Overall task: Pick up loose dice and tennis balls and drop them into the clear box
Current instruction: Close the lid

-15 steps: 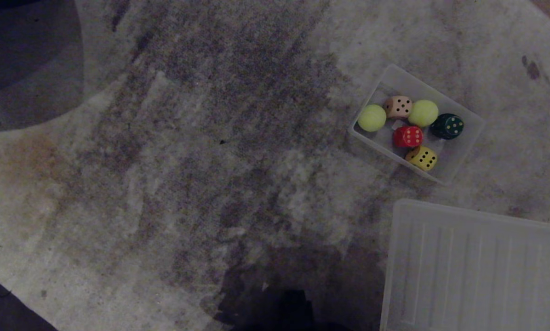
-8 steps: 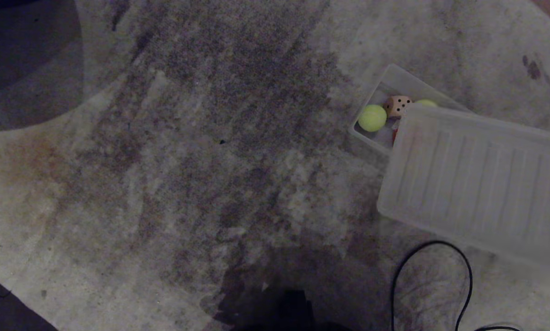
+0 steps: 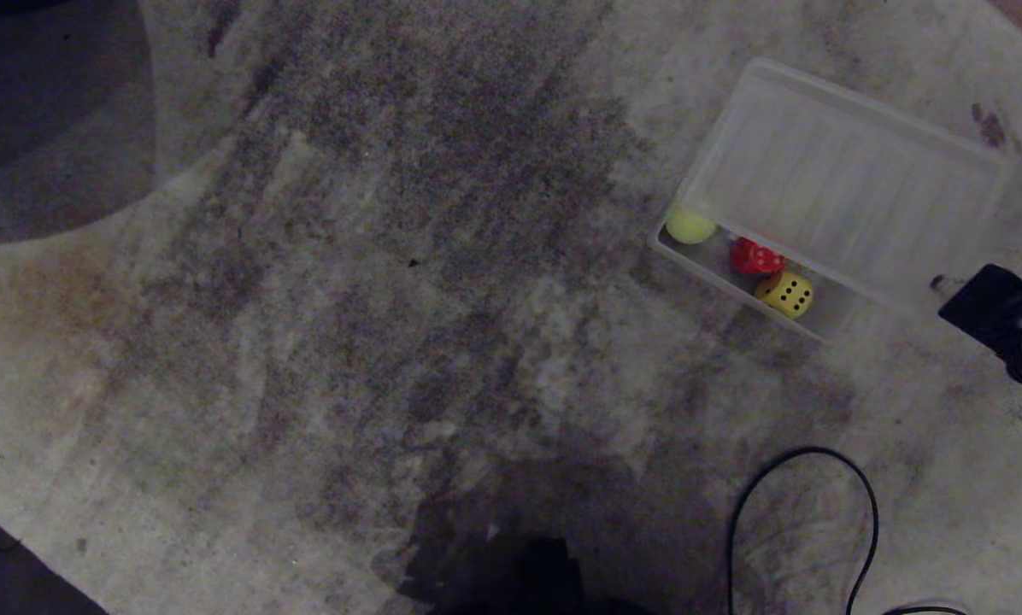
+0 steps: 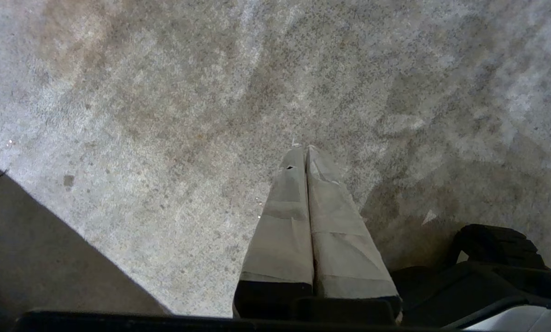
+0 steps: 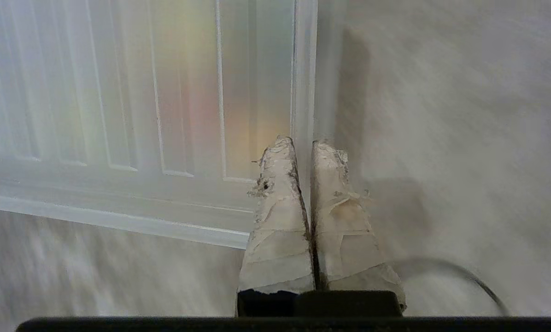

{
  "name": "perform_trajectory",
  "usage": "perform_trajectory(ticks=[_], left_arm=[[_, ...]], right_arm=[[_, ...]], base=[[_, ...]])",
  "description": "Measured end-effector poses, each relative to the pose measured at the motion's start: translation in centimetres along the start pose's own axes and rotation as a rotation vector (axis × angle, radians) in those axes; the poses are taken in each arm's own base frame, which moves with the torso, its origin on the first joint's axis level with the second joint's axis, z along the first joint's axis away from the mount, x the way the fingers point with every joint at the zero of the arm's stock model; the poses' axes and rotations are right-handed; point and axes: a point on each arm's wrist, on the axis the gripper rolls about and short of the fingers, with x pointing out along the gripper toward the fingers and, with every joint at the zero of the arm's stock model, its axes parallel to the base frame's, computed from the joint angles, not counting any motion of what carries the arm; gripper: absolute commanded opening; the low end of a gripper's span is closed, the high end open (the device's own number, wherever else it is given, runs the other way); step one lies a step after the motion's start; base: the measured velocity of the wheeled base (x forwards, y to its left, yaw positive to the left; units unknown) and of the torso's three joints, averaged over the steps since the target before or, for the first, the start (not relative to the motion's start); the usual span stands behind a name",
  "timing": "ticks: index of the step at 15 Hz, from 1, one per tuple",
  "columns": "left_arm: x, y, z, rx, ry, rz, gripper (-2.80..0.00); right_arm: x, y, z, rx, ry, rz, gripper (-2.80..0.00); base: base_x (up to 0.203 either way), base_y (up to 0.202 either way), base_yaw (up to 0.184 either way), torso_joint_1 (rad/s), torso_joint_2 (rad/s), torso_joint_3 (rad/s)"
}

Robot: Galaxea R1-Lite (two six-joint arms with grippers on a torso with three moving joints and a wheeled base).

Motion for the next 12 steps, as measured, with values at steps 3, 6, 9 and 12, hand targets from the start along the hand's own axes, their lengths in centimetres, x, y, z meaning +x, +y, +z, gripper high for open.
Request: perform_trajectory(ticks=[3, 6, 9, 12], left_arm=[[0.0, 0.0, 0.0, 0.000, 0.000, 0.000, -2.80], [0.0, 0.0, 0.0, 0.000, 0.000, 0.000, -2.80], [0.0, 0.0, 0.0, 0.000, 0.000, 0.000, -2.80], [0.0, 0.0, 0.0, 0.000, 0.000, 0.000, -2.80]], right_arm=[[4.2, 0.2, -0.8, 0.081, 0.014, 0.060, -2.80], [5.6, 0.2, -2.0, 0.175, 0.115, 0.149, -2.80], [6.1, 0.1, -2.8, 0.184, 0.169, 0.175, -2.80], [6.2, -0.2, -3.2, 0.174, 0.209, 0.186, -2.80]], base=[[0.000, 0.000, 0.000, 0.000, 0.00, 0.000], [0.000, 0.000, 0.000, 0.000, 0.00, 0.000], [0.000, 0.000, 0.000, 0.000, 0.00, 0.000], [0.000, 0.000, 0.000, 0.000, 0.00, 0.000]])
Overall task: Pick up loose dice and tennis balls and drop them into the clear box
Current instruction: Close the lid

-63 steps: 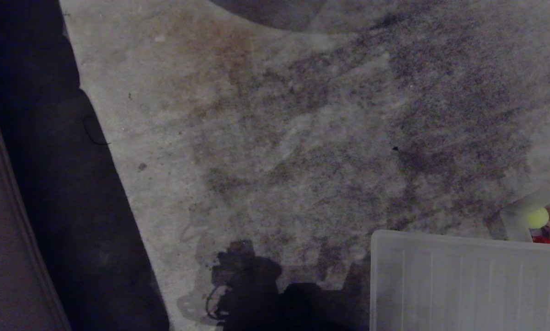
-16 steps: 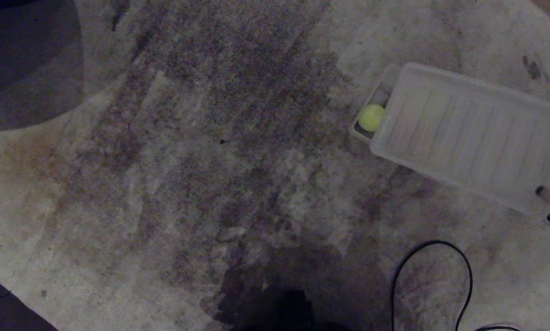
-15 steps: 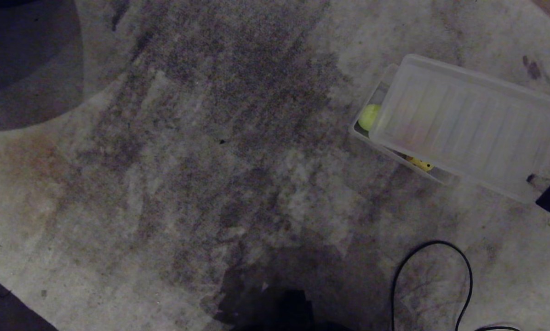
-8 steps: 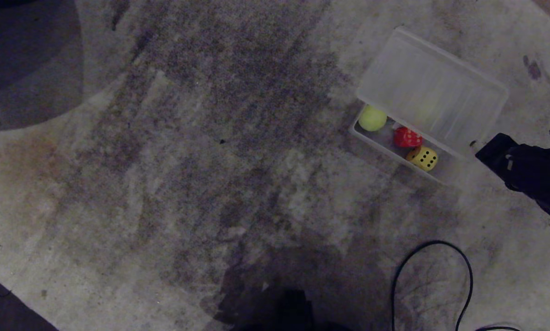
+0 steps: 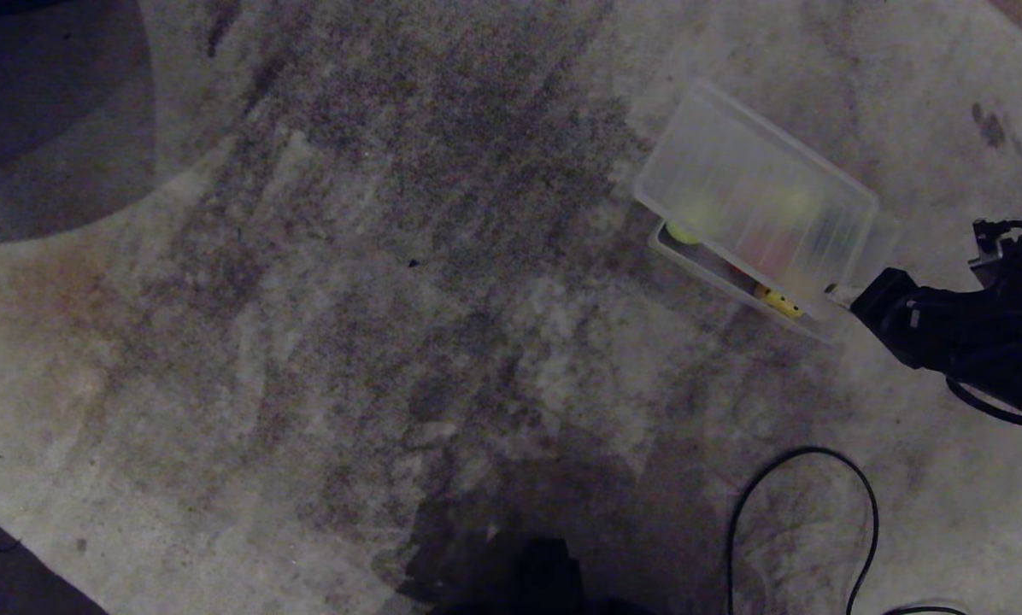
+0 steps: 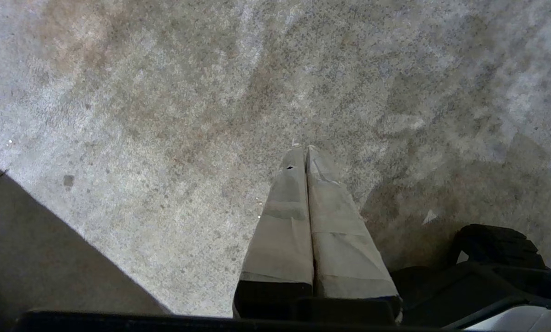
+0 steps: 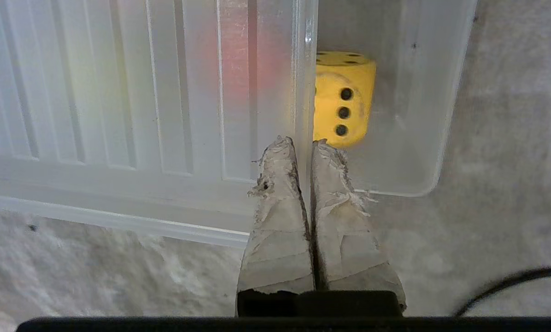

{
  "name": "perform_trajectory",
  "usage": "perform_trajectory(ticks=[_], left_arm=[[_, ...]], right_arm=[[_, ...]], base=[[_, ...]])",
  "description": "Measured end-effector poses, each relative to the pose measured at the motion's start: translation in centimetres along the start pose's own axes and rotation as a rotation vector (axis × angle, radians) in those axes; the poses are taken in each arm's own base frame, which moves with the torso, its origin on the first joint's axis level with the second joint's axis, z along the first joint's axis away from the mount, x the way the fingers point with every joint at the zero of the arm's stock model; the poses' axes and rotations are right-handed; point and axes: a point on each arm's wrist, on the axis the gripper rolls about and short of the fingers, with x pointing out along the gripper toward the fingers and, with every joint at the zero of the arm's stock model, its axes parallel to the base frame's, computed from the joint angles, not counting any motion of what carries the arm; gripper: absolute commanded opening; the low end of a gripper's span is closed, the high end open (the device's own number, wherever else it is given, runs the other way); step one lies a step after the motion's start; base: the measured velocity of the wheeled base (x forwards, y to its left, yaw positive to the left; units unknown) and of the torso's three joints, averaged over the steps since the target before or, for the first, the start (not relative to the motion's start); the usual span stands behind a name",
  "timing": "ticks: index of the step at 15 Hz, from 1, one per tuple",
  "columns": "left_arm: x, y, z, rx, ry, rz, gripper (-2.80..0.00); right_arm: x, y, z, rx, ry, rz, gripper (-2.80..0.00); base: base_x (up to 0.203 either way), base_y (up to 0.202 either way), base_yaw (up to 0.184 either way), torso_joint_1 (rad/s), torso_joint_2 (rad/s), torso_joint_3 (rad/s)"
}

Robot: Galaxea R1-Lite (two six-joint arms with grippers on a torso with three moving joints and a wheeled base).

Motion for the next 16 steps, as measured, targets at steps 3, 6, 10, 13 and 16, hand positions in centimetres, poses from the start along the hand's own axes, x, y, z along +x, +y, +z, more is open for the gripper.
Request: perform_trajectory(ticks=[3, 6, 10, 13, 16], left_arm=[[0.0, 0.0, 0.0, 0.000, 0.000, 0.000, -2.80], [0.0, 0.0, 0.0, 0.000, 0.000, 0.000, -2.80], [0.0, 0.0, 0.0, 0.000, 0.000, 0.000, -2.80], [0.0, 0.0, 0.0, 0.000, 0.000, 0.000, -2.80], [0.0, 0.0, 0.0, 0.000, 0.000, 0.000, -2.80]], right_arm=[[0.1, -0.9, -0.3, -0.065, 0.028, -0.043, -2.80], [0.2, -2.2, -0.1, -0.175, 0.039, -0.078, -2.80], [0.3, -3.1, 0.3, -0.241, 0.032, -0.105, -2.80], [0.3, -3.3, 0.5, -0.248, 0.029, -0.113, -2.80], [0.2, -3.7, 0.5, -0.245, 0.026, -0.129, -2.80]], base=[[0.000, 0.000, 0.000, 0.000, 0.00, 0.000], [0.000, 0.000, 0.000, 0.000, 0.00, 0.000], [0.000, 0.000, 0.000, 0.000, 0.00, 0.000], [0.000, 0.000, 0.000, 0.000, 0.00, 0.000], [0.000, 0.000, 0.000, 0.000, 0.00, 0.000]])
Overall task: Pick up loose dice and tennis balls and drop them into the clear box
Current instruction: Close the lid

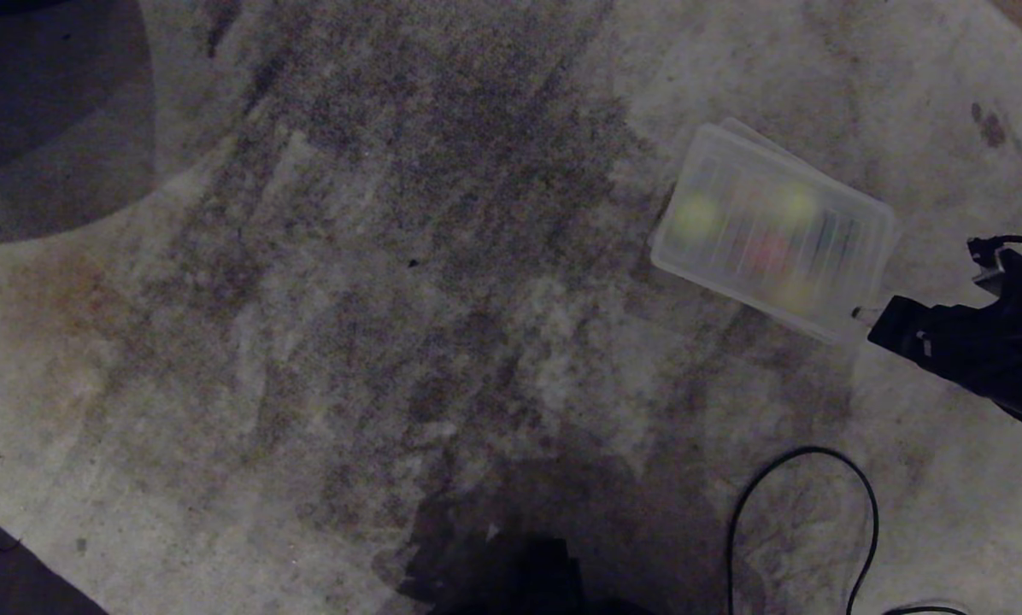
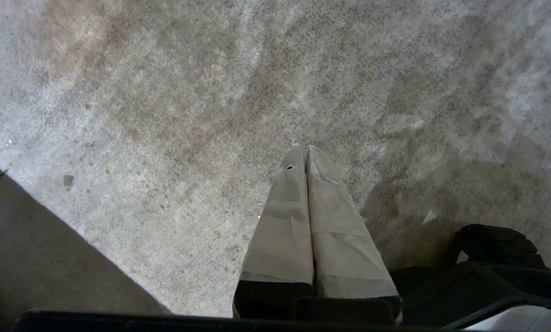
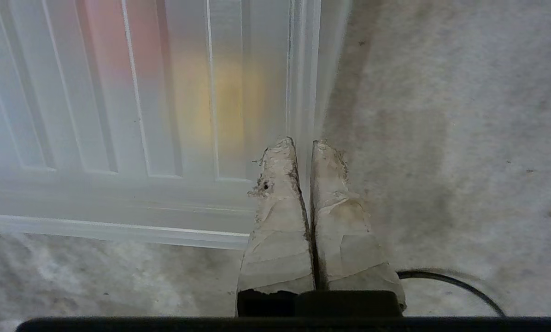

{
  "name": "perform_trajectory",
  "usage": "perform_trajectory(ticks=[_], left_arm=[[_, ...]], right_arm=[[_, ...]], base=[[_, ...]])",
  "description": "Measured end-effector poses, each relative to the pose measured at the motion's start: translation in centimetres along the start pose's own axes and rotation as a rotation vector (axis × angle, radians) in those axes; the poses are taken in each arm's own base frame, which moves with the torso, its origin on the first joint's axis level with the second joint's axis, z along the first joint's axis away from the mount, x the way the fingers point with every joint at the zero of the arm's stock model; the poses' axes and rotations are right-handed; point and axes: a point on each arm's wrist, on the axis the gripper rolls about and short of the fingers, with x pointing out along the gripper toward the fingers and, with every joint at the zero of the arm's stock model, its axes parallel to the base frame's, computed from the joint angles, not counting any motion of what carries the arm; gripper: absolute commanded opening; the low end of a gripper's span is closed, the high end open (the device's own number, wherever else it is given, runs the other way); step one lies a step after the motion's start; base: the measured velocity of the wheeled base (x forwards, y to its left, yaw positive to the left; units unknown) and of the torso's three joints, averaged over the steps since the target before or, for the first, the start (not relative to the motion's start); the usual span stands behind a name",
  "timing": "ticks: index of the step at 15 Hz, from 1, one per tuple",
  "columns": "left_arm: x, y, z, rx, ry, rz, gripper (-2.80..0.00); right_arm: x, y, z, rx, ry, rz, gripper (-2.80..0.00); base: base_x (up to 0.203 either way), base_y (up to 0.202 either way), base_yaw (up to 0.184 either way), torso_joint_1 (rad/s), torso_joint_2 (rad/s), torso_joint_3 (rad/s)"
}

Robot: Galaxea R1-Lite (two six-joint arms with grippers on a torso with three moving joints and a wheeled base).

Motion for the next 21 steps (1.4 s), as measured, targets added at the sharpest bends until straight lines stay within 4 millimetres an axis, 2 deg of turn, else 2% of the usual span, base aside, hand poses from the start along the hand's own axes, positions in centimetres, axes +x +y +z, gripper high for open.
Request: perform_trajectory(ticks=[6, 14, 15, 21], left_arm=[[0.0, 0.0, 0.0, 0.000, 0.000, 0.000, -2.80], [0.0, 0.0, 0.0, 0.000, 0.000, 0.000, -2.80], [0.0, 0.0, 0.0, 0.000, 0.000, 0.000, -2.80], [0.0, 0.0, 0.0, 0.000, 0.000, 0.000, -2.80]], right_arm=[[0.2, -1.1, -0.2, 0.015, 0.010, -0.037, -2.80], [0.9, -1.1, -0.7, 0.051, 0.025, -0.030, -2.80], [0.9, -1.1, -0.7, 0.068, 0.028, -0.028, 0.00], [1.1, -0.5, -0.9, 0.080, 0.042, 0.005, 0.00]], base=[[0.000, 0.000, 0.000, 0.000, 0.00, 0.000], [0.000, 0.000, 0.000, 0.000, 0.00, 0.000], [0.000, 0.000, 0.000, 0.000, 0.00, 0.000], [0.000, 0.000, 0.000, 0.000, 0.00, 0.000]])
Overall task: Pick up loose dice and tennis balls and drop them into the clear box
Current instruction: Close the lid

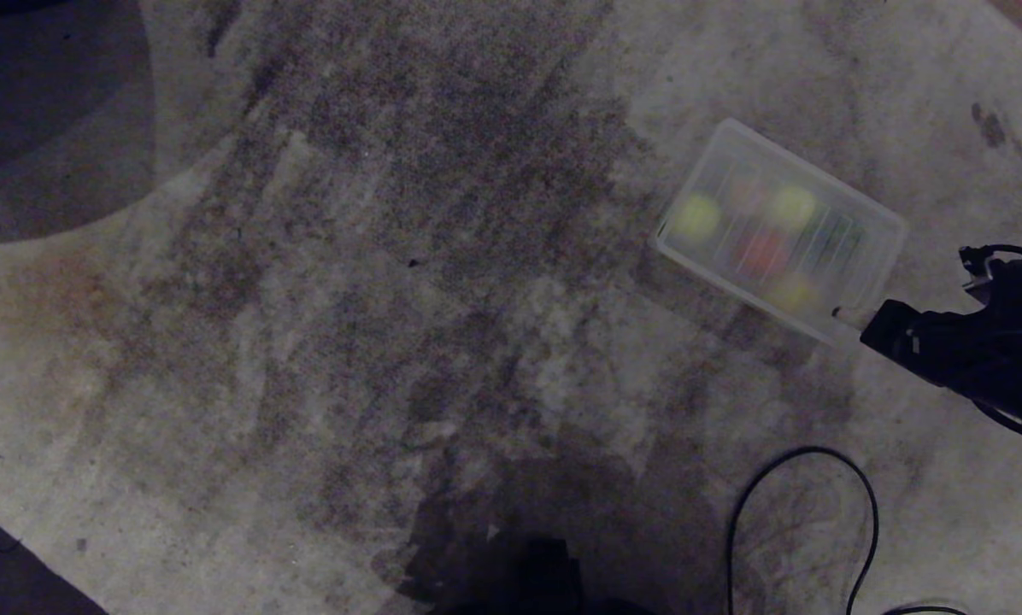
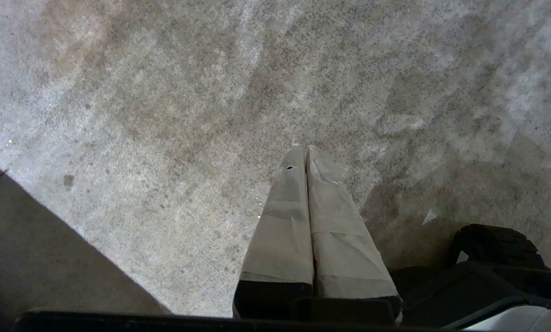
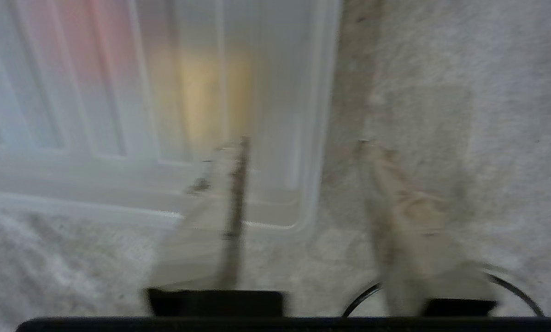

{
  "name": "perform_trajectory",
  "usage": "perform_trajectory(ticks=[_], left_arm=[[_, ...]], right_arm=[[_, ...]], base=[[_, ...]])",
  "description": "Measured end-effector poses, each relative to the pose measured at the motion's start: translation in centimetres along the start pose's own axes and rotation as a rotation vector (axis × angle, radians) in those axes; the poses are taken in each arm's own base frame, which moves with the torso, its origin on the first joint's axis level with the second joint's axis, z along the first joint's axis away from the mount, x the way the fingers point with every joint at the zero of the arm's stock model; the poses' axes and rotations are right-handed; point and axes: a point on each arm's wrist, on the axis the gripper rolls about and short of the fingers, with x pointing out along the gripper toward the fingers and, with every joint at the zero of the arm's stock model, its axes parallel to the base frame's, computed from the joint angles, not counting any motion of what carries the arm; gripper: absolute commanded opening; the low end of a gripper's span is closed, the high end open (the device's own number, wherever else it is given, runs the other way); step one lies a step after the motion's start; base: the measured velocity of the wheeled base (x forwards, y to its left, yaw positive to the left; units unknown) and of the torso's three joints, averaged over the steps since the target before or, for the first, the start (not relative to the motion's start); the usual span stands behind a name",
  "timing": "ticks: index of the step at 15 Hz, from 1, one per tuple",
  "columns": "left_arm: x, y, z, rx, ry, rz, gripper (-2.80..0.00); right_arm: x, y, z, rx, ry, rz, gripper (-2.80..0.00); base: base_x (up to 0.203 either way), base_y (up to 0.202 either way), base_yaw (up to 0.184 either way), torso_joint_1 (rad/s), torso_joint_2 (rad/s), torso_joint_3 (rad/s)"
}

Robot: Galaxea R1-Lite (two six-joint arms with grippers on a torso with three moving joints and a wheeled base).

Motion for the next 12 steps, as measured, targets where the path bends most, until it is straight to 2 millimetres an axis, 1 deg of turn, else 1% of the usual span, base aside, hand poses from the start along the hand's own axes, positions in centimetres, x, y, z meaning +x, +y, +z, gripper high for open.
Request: perform_trajectory(ticks=[7, 12], left_arm=[[0.0, 0.0, 0.0, 0.000, 0.000, 0.000, -2.80], [0.0, 0.0, 0.0, 0.000, 0.000, 0.000, -2.80]], right_arm=[[-0.8, 0.1, -0.4, -0.001, 0.015, 0.002, 0.00], [-0.7, -0.3, -1.1, -0.016, 0.082, -0.035, 0.00]], base=[[0.000, 0.000, 0.000, 0.000, 0.00, 0.000], [0.000, 0.000, 0.000, 0.000, 0.00, 0.000]])
